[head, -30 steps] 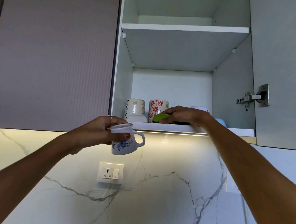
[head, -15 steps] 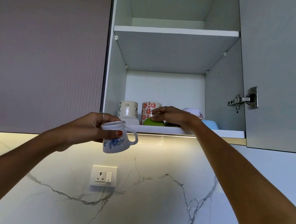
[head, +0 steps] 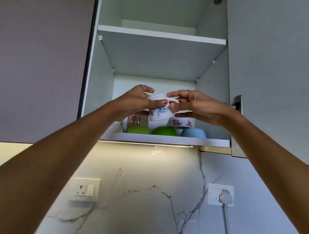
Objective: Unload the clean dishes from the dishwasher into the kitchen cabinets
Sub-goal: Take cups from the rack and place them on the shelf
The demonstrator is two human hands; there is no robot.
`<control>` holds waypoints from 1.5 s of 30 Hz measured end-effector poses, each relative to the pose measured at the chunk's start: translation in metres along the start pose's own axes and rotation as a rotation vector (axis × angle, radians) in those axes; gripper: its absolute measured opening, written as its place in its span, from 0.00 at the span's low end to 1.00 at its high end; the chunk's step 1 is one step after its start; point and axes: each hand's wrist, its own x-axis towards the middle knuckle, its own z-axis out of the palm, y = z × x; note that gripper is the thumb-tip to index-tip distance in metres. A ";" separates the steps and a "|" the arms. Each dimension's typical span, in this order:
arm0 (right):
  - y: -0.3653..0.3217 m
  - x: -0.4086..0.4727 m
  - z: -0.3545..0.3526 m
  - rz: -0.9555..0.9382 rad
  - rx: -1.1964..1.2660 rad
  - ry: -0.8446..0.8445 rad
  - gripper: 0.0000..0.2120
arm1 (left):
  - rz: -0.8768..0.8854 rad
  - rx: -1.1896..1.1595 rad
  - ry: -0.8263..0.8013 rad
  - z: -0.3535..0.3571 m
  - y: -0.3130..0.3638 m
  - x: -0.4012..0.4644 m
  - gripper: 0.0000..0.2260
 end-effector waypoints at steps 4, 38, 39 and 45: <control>0.028 -0.006 -0.011 0.009 0.057 0.104 0.13 | -0.007 -0.029 0.004 0.031 -0.007 0.024 0.26; 0.078 -0.005 0.010 0.061 -0.424 0.474 0.13 | 0.138 0.769 0.182 0.054 -0.063 0.038 0.32; 0.075 -0.014 0.011 0.041 -0.440 0.505 0.14 | 0.192 0.775 0.256 0.056 -0.061 0.030 0.31; 0.067 -0.096 0.029 0.034 -0.558 0.570 0.15 | 0.491 0.779 0.470 0.077 -0.069 -0.050 0.26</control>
